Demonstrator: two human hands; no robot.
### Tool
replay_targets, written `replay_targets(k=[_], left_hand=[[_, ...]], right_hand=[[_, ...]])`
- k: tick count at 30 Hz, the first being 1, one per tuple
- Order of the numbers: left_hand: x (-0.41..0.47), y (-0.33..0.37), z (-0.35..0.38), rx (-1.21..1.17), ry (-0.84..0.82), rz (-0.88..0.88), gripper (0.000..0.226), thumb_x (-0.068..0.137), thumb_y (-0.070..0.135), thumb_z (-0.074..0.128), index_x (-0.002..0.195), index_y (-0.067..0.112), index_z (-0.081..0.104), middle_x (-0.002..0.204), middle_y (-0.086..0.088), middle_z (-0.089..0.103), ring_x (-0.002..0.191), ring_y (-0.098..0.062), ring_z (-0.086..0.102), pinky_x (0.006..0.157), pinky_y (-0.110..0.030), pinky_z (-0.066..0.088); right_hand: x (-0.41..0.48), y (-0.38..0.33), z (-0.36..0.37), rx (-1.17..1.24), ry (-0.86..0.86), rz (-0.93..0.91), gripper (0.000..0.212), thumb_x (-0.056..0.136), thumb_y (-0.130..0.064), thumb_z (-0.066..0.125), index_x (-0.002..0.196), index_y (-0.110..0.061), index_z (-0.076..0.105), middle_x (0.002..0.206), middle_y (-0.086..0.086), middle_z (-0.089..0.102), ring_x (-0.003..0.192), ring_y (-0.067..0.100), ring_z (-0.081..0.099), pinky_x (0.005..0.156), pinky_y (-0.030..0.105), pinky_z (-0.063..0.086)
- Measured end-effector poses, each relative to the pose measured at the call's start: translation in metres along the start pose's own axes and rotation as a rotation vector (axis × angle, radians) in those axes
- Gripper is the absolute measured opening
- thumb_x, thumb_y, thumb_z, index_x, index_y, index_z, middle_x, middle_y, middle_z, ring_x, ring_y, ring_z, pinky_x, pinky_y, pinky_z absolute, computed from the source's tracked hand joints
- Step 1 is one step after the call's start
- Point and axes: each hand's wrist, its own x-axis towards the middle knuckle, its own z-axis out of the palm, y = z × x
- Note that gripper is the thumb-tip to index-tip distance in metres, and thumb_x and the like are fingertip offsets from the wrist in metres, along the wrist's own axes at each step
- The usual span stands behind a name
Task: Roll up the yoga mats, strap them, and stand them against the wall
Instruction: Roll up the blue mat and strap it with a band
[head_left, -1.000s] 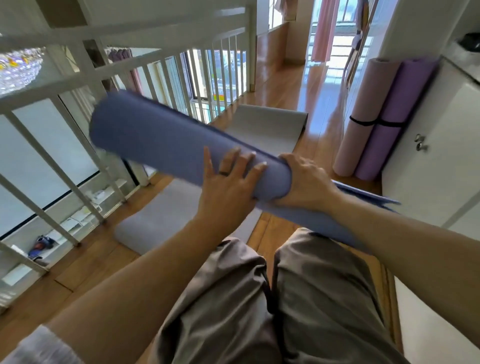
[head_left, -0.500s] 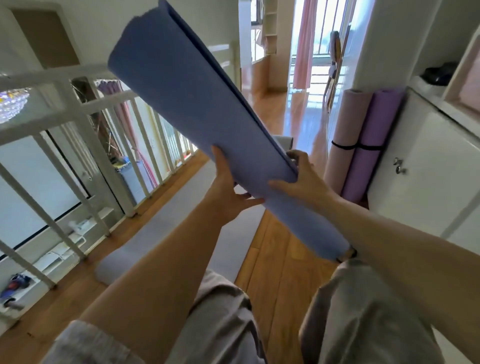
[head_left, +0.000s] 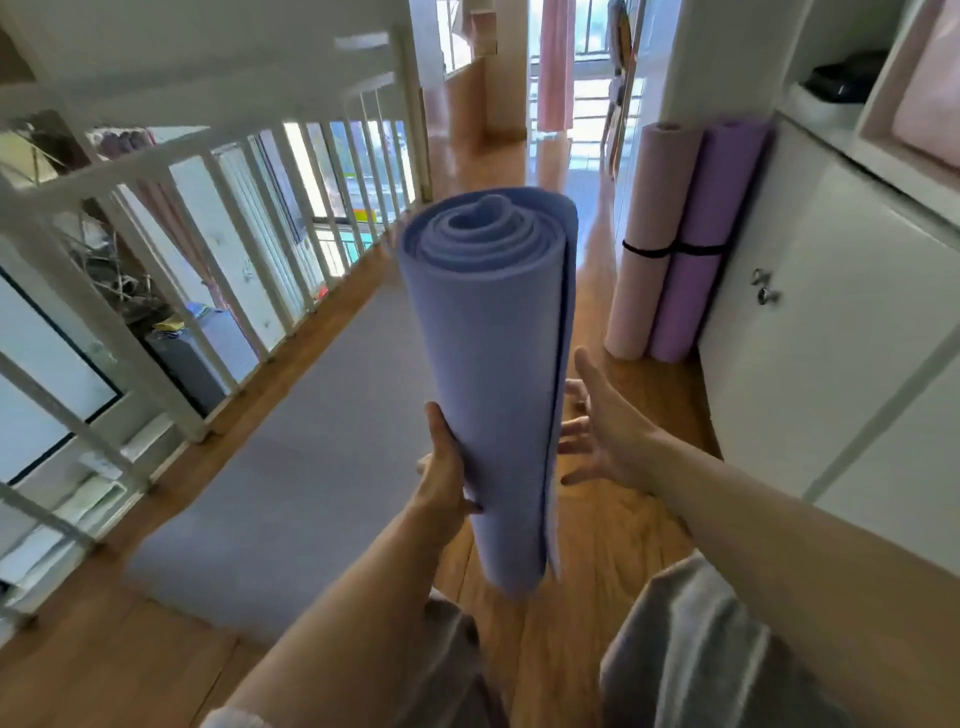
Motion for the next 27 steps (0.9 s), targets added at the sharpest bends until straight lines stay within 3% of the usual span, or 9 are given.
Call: replay_targets(k=[5, 8, 12, 14, 17, 20, 23, 25, 27], left_hand=[[0.019, -0.034, 0.007, 0.060, 0.010, -0.038, 0.150, 0.020, 0.104, 0.034, 0.147, 0.023, 0.032, 0.150, 0.006, 0.031, 0.135, -0.027, 0.032, 0.096, -0.062, 0.039], [0.023, -0.040, 0.016, 0.019, 0.019, -0.061, 0.128, 0.039, 0.101, 0.033, 0.142, 0.026, 0.038, 0.138, 0.007, 0.039, 0.131, -0.023, 0.034, 0.095, -0.056, 0.040], [0.033, -0.043, 0.017, 0.036, -0.013, -0.073, 0.114, 0.051, 0.087, 0.029, 0.146, 0.025, 0.033, 0.150, 0.001, 0.033, 0.139, -0.029, 0.028, 0.099, -0.059, 0.038], [0.035, -0.042, 0.016, 0.072, -0.015, -0.073, 0.106, 0.061, 0.085, 0.029, 0.148, 0.025, 0.032, 0.152, -0.001, 0.031, 0.139, -0.030, 0.029, 0.099, -0.060, 0.039], [0.035, -0.033, 0.014, 0.190, 0.012, 0.042, 0.071, 0.088, 0.069, 0.033, 0.145, 0.028, 0.036, 0.148, -0.004, 0.034, 0.129, -0.028, 0.039, 0.094, -0.052, 0.047], [0.035, -0.010, 0.007, 0.394, 0.100, 0.327, 0.039, 0.099, 0.026, 0.049, 0.136, 0.029, 0.038, 0.125, -0.008, 0.040, 0.106, -0.023, 0.052, 0.092, -0.047, 0.051], [0.022, 0.014, 0.007, 0.545, -0.012, 0.466, 0.053, 0.095, -0.003, 0.044, 0.132, 0.034, 0.035, 0.119, -0.004, 0.044, 0.095, -0.016, 0.057, 0.077, -0.037, 0.057], [0.005, 0.029, 0.007, 0.454, -0.082, 0.363, 0.052, 0.094, -0.006, 0.041, 0.129, 0.032, 0.037, 0.117, 0.000, 0.049, 0.100, -0.016, 0.056, 0.069, -0.033, 0.057], [-0.011, 0.043, 0.003, 0.351, -0.126, 0.235, 0.042, 0.097, 0.000, 0.039, 0.131, 0.023, 0.045, 0.125, -0.002, 0.053, 0.114, -0.022, 0.052, 0.070, -0.036, 0.060]], right_hand=[[0.025, 0.032, -0.019, 0.090, -0.039, 0.146, 0.108, 0.043, -0.094, 0.050, 0.130, -0.029, 0.045, 0.123, 0.021, 0.055, 0.113, 0.040, 0.054, 0.075, 0.055, 0.049], [0.034, 0.039, -0.027, 0.101, -0.043, 0.162, 0.089, 0.060, -0.091, 0.045, 0.128, -0.033, 0.041, 0.123, 0.020, 0.055, 0.114, 0.039, 0.053, 0.081, 0.057, 0.046], [0.039, 0.040, -0.037, 0.094, -0.066, 0.162, 0.068, 0.074, -0.085, 0.037, 0.123, -0.037, 0.036, 0.127, 0.018, 0.053, 0.120, 0.039, 0.049, 0.094, 0.061, 0.039], [0.040, 0.038, -0.039, 0.066, -0.076, 0.168, 0.071, 0.072, -0.087, 0.035, 0.125, -0.040, 0.034, 0.131, 0.017, 0.050, 0.126, 0.040, 0.044, 0.101, 0.063, 0.034], [0.035, 0.030, -0.045, -0.078, 0.014, 0.141, 0.096, 0.066, -0.088, 0.038, 0.141, -0.029, 0.036, 0.140, 0.011, 0.043, 0.132, 0.034, 0.039, 0.104, 0.060, 0.033], [0.028, 0.017, -0.050, -0.184, 0.154, -0.192, 0.070, 0.083, -0.065, 0.056, 0.138, -0.024, 0.042, 0.137, 0.003, 0.048, 0.119, 0.023, 0.049, 0.100, 0.049, 0.044], [0.017, -0.004, -0.046, -0.303, 0.169, -0.540, 0.037, 0.093, -0.015, 0.061, 0.127, -0.024, 0.052, 0.119, 0.002, 0.059, 0.095, 0.021, 0.065, 0.082, 0.038, 0.057], [0.003, -0.022, -0.038, -0.228, 0.097, -0.454, 0.025, 0.098, -0.008, 0.048, 0.115, -0.022, 0.058, 0.106, 0.003, 0.063, 0.089, 0.022, 0.066, 0.078, 0.037, 0.057], [-0.014, -0.043, -0.035, -0.093, -0.001, -0.242, 0.024, 0.098, -0.031, 0.042, 0.111, -0.020, 0.059, 0.101, 0.007, 0.062, 0.090, 0.026, 0.062, 0.078, 0.043, 0.054]])
